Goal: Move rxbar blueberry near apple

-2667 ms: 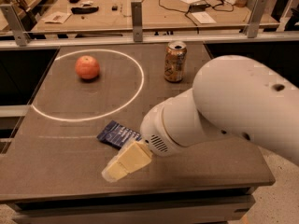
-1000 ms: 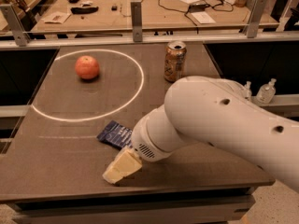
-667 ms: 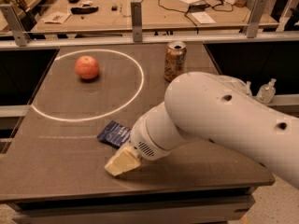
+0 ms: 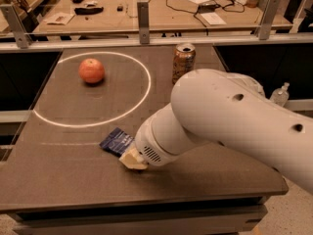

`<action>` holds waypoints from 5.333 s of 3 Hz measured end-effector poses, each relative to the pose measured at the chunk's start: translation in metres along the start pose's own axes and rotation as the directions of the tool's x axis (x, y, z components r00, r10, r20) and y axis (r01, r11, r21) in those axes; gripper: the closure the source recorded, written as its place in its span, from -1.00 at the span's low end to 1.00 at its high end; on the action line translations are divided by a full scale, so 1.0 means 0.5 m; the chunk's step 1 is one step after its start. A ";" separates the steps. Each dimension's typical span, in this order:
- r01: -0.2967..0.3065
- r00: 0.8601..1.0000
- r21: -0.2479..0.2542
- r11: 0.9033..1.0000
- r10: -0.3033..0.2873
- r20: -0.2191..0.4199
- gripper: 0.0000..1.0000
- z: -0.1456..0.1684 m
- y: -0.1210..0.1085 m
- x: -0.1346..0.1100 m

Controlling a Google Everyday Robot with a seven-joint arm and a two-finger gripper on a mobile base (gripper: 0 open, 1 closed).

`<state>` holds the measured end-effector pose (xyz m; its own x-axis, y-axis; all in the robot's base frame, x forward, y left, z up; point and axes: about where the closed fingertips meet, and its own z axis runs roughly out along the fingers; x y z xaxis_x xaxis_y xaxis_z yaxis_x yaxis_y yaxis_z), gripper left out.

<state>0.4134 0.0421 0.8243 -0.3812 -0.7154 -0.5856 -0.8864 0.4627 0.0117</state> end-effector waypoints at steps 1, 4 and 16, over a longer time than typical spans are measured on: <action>0.023 0.999 -0.026 0.999 -0.022 0.039 1.00 0.003 0.000 -0.007; 0.138 0.974 -0.126 0.982 -0.111 0.199 1.00 0.018 -0.002 -0.062; 0.176 0.891 -0.120 0.977 -0.106 0.441 -1.00 0.143 -0.290 -0.285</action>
Offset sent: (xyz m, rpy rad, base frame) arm 0.0285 0.0437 0.0226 0.3626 -0.0663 0.3158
